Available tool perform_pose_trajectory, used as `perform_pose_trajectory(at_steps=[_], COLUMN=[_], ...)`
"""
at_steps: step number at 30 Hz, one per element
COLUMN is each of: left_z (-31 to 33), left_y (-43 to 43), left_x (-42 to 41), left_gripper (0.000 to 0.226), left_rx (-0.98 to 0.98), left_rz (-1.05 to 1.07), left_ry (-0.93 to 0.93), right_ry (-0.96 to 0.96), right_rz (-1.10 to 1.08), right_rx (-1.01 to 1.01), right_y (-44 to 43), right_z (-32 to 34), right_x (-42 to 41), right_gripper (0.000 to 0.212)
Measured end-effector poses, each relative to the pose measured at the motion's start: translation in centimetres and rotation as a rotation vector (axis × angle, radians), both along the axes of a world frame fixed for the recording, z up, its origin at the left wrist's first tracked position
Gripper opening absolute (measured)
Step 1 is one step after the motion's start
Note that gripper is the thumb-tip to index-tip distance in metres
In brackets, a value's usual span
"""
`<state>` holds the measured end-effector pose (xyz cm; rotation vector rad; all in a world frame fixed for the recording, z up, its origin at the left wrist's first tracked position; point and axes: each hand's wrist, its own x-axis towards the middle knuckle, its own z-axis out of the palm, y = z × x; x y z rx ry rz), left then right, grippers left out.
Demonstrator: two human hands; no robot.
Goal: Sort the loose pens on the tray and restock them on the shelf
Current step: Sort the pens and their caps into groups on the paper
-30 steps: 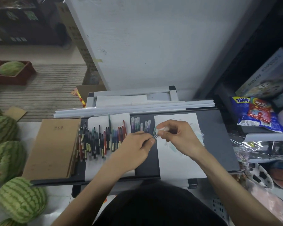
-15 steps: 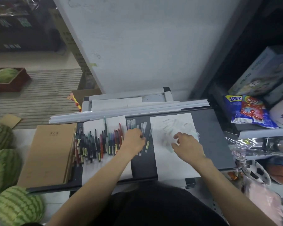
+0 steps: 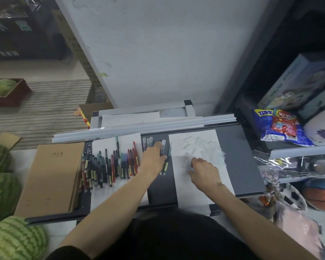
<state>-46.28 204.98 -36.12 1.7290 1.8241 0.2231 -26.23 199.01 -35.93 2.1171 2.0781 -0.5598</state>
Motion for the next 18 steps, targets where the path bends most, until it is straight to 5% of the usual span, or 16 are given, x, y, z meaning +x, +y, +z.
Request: perform_pose_trajectory(at_steps=[18], left_z=[-0.4], left_y=[-1.5], left_x=[-1.3], left_gripper=[0.023], left_rx=[-0.037], left_rz=[0.050], left_ry=[-0.080], right_ry=[-0.076], right_rz=[0.112], right_rx=[0.169], right_y=[1.3], right_z=[-1.1], right_x=[0.3], right_gripper=[0.014])
